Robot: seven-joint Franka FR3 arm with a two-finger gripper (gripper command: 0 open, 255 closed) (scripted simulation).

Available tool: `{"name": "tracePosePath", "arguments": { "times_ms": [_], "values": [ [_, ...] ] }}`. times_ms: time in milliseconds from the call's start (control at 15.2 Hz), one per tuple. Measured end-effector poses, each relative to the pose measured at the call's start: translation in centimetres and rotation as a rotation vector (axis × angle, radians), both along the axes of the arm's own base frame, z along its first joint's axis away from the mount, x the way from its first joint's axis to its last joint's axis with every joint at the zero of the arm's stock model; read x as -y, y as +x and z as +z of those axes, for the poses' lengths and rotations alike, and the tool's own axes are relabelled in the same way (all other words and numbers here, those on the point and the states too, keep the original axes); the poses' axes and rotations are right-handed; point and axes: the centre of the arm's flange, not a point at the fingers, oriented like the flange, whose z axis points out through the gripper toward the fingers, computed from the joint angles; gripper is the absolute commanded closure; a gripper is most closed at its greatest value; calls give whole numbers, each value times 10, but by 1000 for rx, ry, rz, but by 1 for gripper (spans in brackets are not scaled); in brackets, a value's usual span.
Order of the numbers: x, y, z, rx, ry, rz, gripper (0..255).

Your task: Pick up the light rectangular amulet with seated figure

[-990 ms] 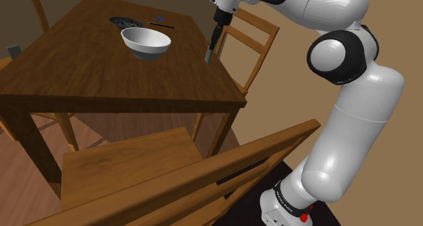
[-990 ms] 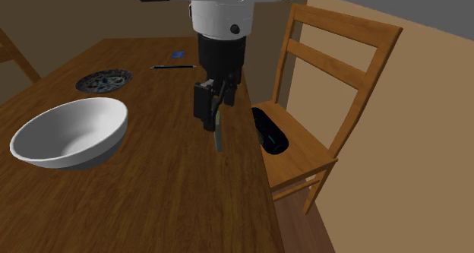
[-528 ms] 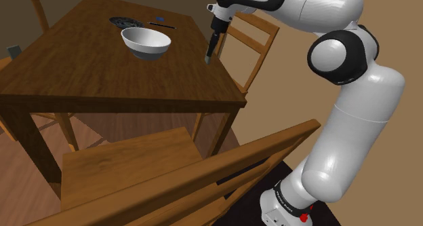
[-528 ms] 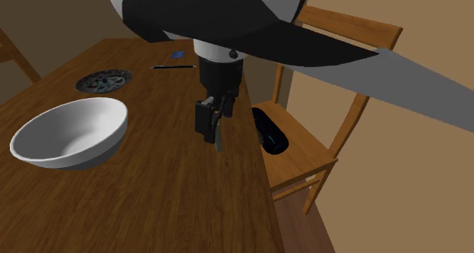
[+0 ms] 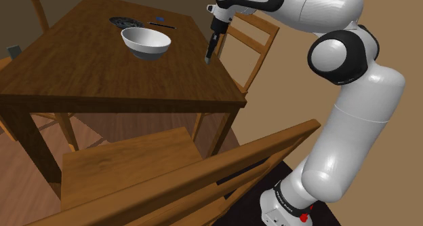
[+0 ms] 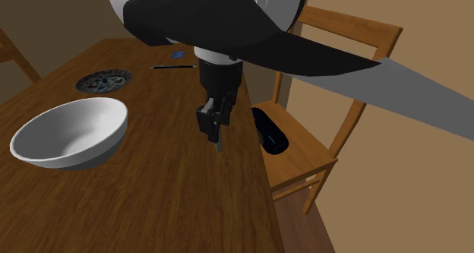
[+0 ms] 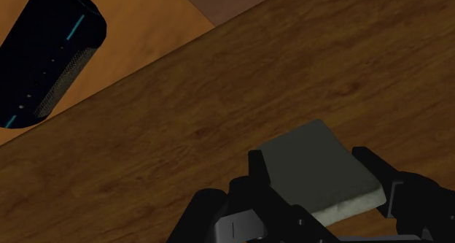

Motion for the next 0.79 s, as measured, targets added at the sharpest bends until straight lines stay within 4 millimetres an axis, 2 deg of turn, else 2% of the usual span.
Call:
{"name": "tracePosePath", "arguments": {
  "times_ms": [264, 792],
  "values": [
    [0, 0, 2, -1, 0, 0, 255],
    [0, -1, 40, -2, 0, 1, 255]
  ]
}}
